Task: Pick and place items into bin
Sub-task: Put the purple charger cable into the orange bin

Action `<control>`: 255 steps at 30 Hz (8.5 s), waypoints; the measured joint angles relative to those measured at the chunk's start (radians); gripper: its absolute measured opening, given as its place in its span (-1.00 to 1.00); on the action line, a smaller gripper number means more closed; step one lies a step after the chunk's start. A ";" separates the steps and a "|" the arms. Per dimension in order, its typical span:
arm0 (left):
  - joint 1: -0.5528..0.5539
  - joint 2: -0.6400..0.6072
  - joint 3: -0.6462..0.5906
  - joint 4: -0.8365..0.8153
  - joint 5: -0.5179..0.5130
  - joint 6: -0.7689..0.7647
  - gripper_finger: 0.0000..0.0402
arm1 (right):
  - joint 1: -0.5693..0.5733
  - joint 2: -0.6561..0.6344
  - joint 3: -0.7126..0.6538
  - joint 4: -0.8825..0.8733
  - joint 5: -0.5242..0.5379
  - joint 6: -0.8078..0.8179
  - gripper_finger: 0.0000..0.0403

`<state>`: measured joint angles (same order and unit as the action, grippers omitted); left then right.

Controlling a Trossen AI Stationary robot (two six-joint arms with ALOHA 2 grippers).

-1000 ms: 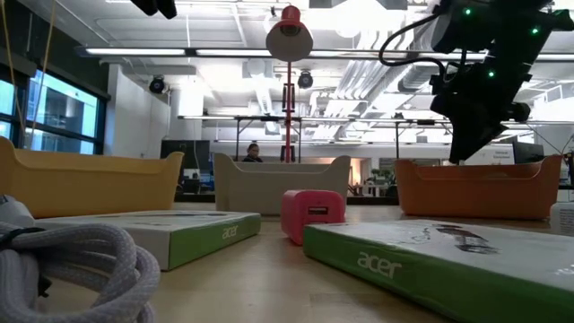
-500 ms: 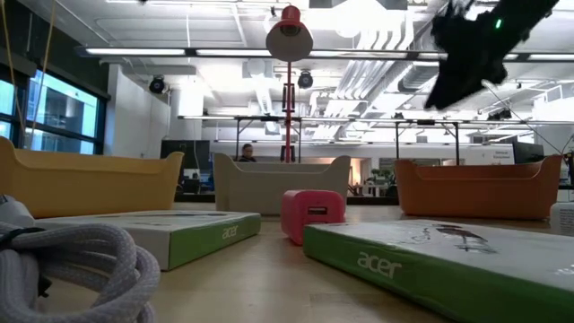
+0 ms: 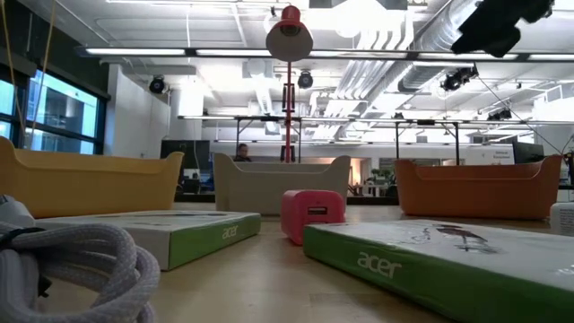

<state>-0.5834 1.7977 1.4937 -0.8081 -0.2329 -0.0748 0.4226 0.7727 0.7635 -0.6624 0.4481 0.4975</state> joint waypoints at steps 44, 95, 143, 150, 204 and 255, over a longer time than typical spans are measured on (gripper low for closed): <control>0.023 0.299 0.002 0.209 0.108 0.000 -0.28 | 0.581 0.340 0.000 0.251 0.283 0.445 -0.30; 0.216 0.331 0.397 -0.033 0.086 0.238 -0.98 | 0.595 0.367 0.000 0.180 0.276 0.475 -0.32; 0.508 0.467 0.500 0.099 0.303 0.308 0.25 | 0.484 0.376 0.000 0.074 0.297 0.563 -0.32; 0.436 0.455 0.558 -0.066 0.204 0.393 0.22 | 0.384 0.436 0.000 0.144 0.278 0.470 -0.32; 0.164 -0.737 -0.485 -0.180 -0.393 -0.199 0.08 | -0.096 0.885 0.000 0.529 -0.293 0.046 -0.11; 0.164 -0.735 -0.491 -0.114 -0.460 -0.165 0.07 | -0.098 0.839 -0.001 0.502 -0.123 0.176 -0.79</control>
<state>-0.4194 1.0622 1.0031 -0.9226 -0.6930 -0.2401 0.3248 1.6118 0.7628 -0.1604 0.3254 0.6735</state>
